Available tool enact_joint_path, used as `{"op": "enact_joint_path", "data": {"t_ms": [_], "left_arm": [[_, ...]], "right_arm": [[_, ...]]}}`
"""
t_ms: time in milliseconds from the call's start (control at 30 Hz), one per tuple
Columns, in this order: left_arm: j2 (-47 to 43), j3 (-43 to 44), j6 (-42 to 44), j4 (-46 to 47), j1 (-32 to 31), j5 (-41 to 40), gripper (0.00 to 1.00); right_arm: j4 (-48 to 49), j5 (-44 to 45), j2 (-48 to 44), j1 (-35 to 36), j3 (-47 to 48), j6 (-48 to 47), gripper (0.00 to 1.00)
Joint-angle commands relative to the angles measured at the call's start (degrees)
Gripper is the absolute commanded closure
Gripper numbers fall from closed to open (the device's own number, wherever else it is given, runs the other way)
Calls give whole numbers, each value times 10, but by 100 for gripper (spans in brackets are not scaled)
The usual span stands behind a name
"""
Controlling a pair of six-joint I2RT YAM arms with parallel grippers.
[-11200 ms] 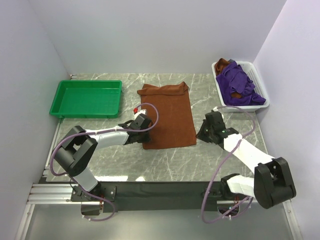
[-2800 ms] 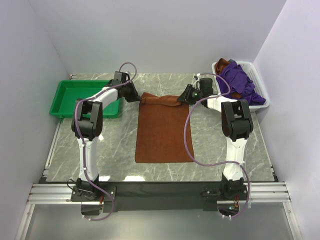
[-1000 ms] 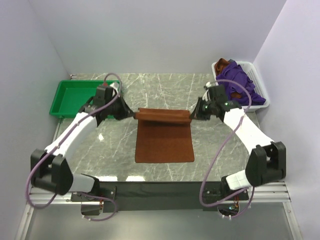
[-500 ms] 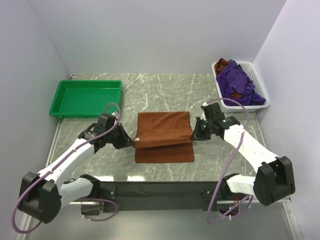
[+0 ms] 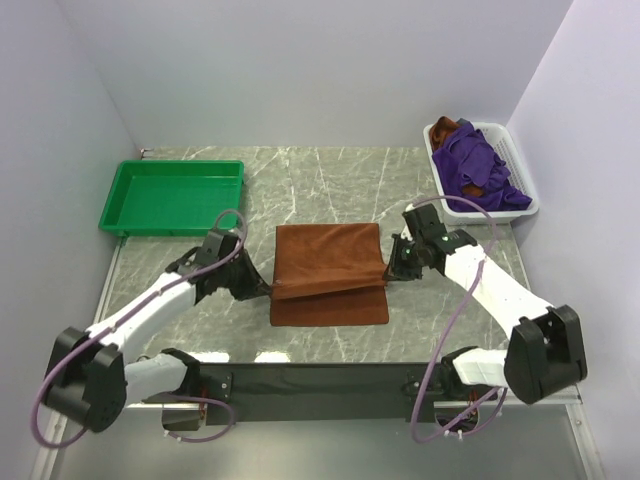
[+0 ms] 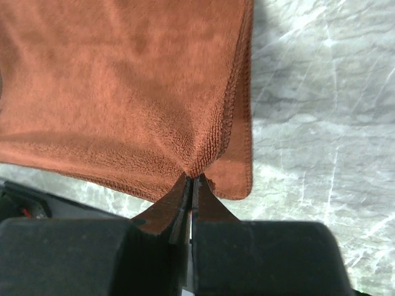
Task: Fold and stack the towels
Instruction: Flatten out the crumpled towel
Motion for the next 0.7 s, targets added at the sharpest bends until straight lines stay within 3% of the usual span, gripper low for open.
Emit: {"op": "enact_joint_path", "data": {"t_ms": [0, 300, 667], "left_arm": [[35, 92, 22, -11, 2, -40, 99], [239, 401, 95, -35, 51, -82, 100], [520, 650, 146, 7, 105, -43, 99]], "right_arm": [[-1, 58, 26, -4, 59, -16, 100], [21, 108, 177, -31, 294, -35, 100], [101, 81, 424, -79, 536, -56, 100]]}}
